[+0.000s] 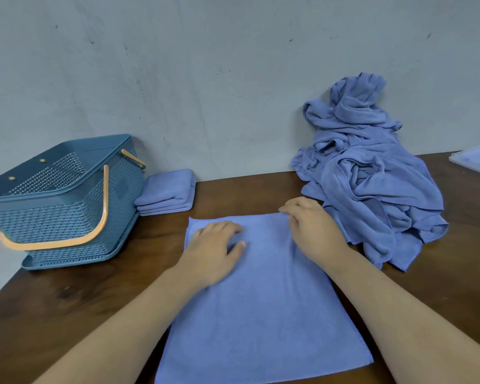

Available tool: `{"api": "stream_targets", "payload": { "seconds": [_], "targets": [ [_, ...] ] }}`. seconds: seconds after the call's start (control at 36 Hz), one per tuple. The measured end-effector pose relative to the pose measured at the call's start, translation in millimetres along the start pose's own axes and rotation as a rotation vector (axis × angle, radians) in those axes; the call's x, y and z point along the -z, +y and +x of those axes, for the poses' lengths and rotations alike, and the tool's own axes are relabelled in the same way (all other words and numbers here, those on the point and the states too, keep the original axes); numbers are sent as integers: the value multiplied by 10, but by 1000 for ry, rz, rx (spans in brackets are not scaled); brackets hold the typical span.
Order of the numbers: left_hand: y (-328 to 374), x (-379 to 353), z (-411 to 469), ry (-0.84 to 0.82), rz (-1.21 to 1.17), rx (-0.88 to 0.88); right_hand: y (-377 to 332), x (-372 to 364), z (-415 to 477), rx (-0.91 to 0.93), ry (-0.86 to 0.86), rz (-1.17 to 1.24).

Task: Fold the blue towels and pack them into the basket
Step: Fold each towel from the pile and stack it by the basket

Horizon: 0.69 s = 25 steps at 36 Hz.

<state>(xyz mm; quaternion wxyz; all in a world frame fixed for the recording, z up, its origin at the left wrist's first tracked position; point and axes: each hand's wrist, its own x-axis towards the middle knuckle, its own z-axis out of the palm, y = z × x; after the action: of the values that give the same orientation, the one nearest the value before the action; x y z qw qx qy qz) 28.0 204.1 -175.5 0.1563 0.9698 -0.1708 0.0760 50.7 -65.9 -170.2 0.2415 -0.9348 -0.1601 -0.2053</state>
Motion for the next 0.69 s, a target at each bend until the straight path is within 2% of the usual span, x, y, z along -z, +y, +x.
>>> {"api": "stream_targets", "payload": {
  "seconds": [0.06, 0.11, 0.19, 0.39, 0.58, 0.69],
  "targets": [
    [-9, -41, -48, -93, 20, 7, -203, 29, -47, 104, -90, 45],
    [-40, -62, -43, -164, 40, 41, -347, -19, -103, 158, -296, 33],
    [-105, -64, -21, -237, 71, 72, -361, -87, -110, 112, -463, -71],
    [-438, 73, -38, -229, 93, 280, -136, -90, -77, 18, -420, -62],
    [-702, 215, -74, 197, -73, 508, -98, -111, -78, -75, -300, 17],
    [-807, 345, -118, 228, -231, 642, -46, -87, -82, -183, -232, -2]
  ]
}}
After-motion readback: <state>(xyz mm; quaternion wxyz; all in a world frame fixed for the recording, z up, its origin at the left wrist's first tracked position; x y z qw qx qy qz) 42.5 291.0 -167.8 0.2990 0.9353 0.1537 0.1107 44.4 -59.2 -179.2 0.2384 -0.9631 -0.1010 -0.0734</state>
